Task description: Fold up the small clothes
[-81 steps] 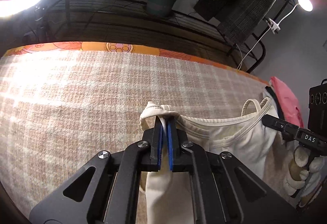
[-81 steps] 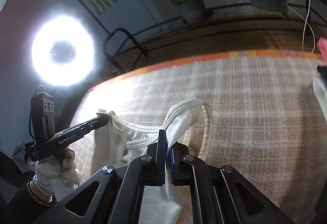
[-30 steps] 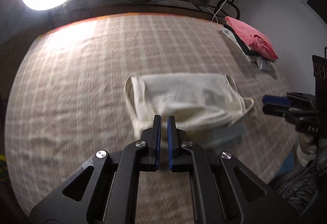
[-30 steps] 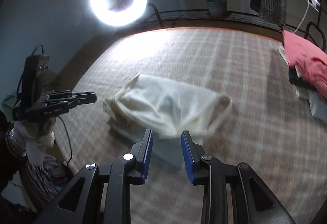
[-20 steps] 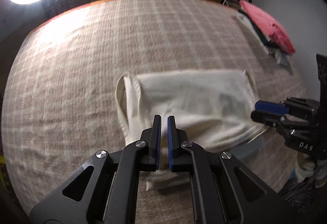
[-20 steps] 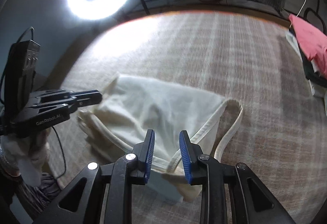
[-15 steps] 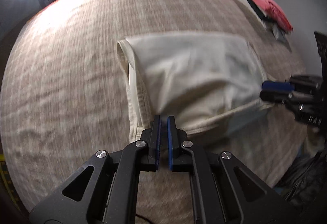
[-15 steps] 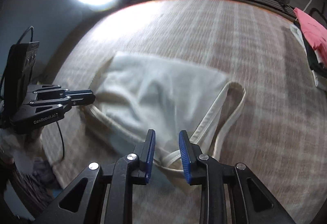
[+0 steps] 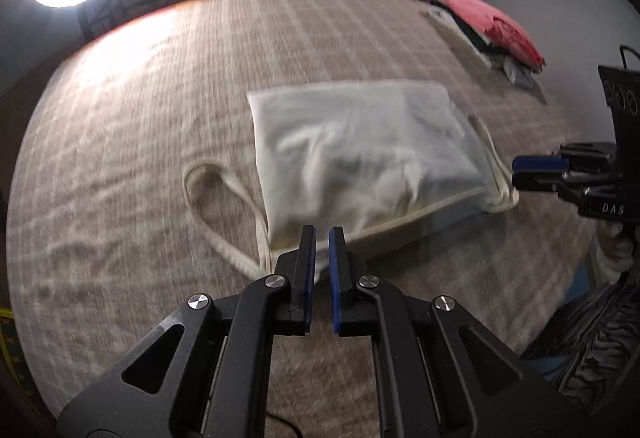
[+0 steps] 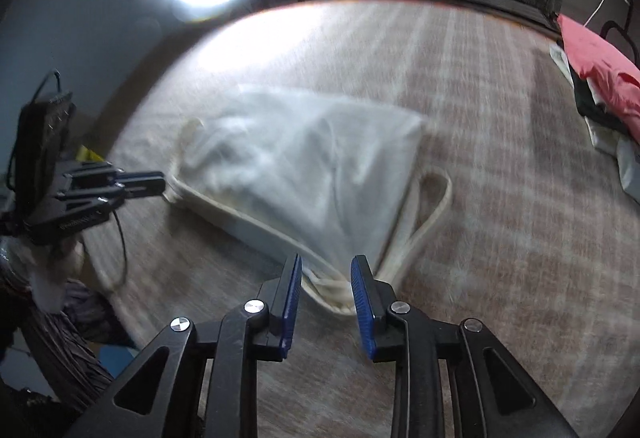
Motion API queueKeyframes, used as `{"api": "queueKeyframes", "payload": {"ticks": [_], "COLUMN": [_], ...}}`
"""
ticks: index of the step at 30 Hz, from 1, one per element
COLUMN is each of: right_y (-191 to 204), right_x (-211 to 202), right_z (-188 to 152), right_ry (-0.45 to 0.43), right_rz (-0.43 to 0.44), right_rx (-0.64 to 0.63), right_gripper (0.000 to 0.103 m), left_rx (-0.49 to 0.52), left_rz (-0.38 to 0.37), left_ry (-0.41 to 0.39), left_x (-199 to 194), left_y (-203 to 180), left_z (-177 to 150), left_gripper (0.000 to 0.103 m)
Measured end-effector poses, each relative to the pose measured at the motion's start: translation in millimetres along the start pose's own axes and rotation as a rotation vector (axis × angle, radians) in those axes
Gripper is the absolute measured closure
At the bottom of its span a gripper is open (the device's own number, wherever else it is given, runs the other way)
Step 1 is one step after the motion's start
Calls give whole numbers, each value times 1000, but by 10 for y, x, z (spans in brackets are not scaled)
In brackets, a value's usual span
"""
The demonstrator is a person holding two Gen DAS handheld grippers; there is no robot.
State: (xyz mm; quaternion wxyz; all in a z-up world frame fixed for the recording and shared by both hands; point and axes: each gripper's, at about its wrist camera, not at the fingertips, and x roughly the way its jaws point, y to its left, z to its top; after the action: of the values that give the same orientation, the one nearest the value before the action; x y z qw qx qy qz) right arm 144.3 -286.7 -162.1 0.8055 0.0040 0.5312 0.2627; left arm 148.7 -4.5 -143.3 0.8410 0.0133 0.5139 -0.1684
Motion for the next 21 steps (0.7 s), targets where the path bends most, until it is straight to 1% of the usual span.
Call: {"api": "queueKeyframes", "payload": {"ticks": [2,5,7,9,10,12,14,16,17,19,20,21], "right_y": [-43,-91,-95,-18,20,78,34,1,-29,-113,-152,-195], "right_x": [69,242,297,331,329,330,296,224,164,66,82,63], "right_z": [59,117,86,7,-44,-152,-242,-273,-272,-222,-155,-117], "right_ry": [-4,32,64,94,105,143,166,158,141,93,72,53], "right_rz": [-25,-24,16,61,71,101,134,138,144,159,160,157], "right_rx": [21,54,52,13,-12,-38,-21,-16,-7,25,41,57], "right_gripper": [76,75,75,75,72,72,72,72,70,69,68,68], "left_rx": [-20,-45,-16,40,72,91,86,64,47,-4,-37,-81], "left_rz": [-3,-26,-40,-37,-36,-45,-38,-34,-40,-63,-71,-81], "left_ry": [-3,44,90,114,120,143,157,146,133,91,62,32], "left_x": [68,248,331,354,331,304,260,190,148,48,2,-35], "left_y": [26,65,22,-61,-96,-122,-92,-34,-1,92,146,215], "left_z": [124,162,56,-79,-180,-310,-454,-519,-517,-429,-369,-291], "left_gripper": [99,99,99,99,99,99,98,98,98,98,98,96]}}
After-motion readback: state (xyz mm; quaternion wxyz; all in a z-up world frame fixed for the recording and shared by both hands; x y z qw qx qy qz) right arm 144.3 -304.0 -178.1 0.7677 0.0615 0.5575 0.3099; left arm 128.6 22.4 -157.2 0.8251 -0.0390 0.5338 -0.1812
